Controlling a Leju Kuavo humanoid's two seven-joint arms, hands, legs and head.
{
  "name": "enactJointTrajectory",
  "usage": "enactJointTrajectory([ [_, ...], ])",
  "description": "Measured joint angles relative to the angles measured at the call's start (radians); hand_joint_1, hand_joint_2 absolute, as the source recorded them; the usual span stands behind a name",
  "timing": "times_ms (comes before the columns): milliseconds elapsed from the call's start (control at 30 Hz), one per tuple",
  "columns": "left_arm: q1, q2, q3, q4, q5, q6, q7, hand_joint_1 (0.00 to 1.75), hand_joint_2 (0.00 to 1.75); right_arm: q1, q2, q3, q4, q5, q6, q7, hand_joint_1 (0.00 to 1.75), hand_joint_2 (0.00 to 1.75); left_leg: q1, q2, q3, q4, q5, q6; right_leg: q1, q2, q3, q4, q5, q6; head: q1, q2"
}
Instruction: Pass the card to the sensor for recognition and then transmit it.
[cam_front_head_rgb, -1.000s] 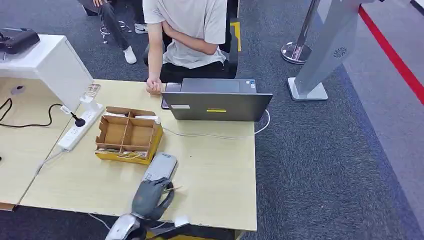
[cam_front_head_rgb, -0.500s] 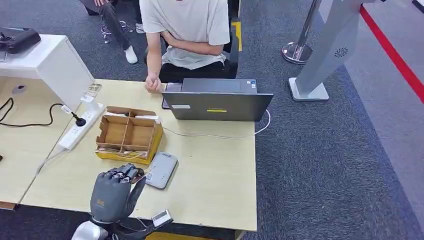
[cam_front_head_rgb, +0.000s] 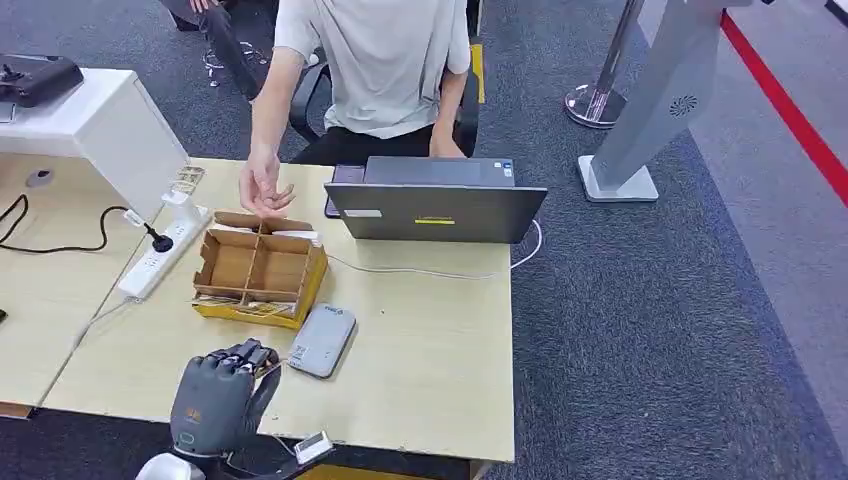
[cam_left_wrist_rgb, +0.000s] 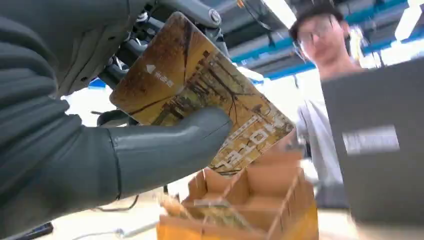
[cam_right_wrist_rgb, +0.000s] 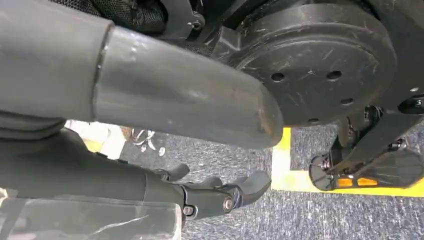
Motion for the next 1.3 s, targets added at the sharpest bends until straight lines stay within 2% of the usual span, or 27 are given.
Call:
enactJointTrajectory([
  [100,-0.038,-0.003,0.022,0.046,-0.013,-0.094,0.042,1.75,1.75,0.001,0.001,0.008,-0.004,-0.002,0.0,0.008,0.0,0.0,0.0,0.0,0.0,0.0,0.0,0.0,0.0,0.0,0.002,0.0,0.001,0.0,0.0,0.0],
  [267,-0.111,-0.005,0.045,0.13,-0.021,-0.139,0.04,1.75,1.75,-0.015,0.001,-0.01,-0.001,0.071,0.034,-0.011,0.0,0.0,0.0,0.0,0.0,0.0,0.001,0.0,0.0,0.0,0.002,0.0,0.001,-0.001,0.0,0.0],
  [433,-0.156,-0.017,0.043,0.14,-0.041,-0.226,0.048,1.75,1.75,-0.03,0.001,-0.029,0.009,0.077,0.032,-0.021,0.0,0.0,0.0,0.0,0.0,0.0,0.001,0.0,0.0,0.0,0.001,0.0,0.001,-0.001,0.0,0.0],
  [800,-0.191,-0.026,0.031,0.14,-0.037,-0.239,0.056,1.75,1.75,-0.043,0.001,-0.045,0.018,0.11,0.048,-0.025,0.0,0.0,0.0,0.001,0.0,0.0,0.0,0.0,0.0,0.0,0.0,0.0,0.001,-0.001,0.0,0.0],
  [967,-0.235,-0.036,-0.028,0.171,-0.04,-0.244,0.077,1.75,1.75,-0.084,0.001,-0.162,0.027,0.327,0.172,-0.094,0.0,0.0,0.0,0.001,0.0,0.0,0.001,0.0,0.0,0.0,0.001,0.0,0.002,0.0,0.0,0.0],
  [1133,-0.242,-0.036,-0.055,0.187,-0.023,-0.248,0.087,1.75,1.75,-0.109,0.001,-0.263,0.038,0.401,0.203,-0.132,0.0,0.0,-0.001,0.002,0.0,0.001,0.001,0.0,0.0,0.001,0.001,0.0,0.002,0.001,0.0,0.0],
  [1300,-0.259,-0.03,-0.078,0.216,0.036,-0.342,0.067,1.75,1.75,-0.13,0.001,-0.341,0.043,0.469,0.249,-0.157,0.0,0.0,0.0,0.002,0.0,0.001,0.0,0.0,0.0,0.001,0.001,0.0,0.002,0.001,0.0,0.0],
])
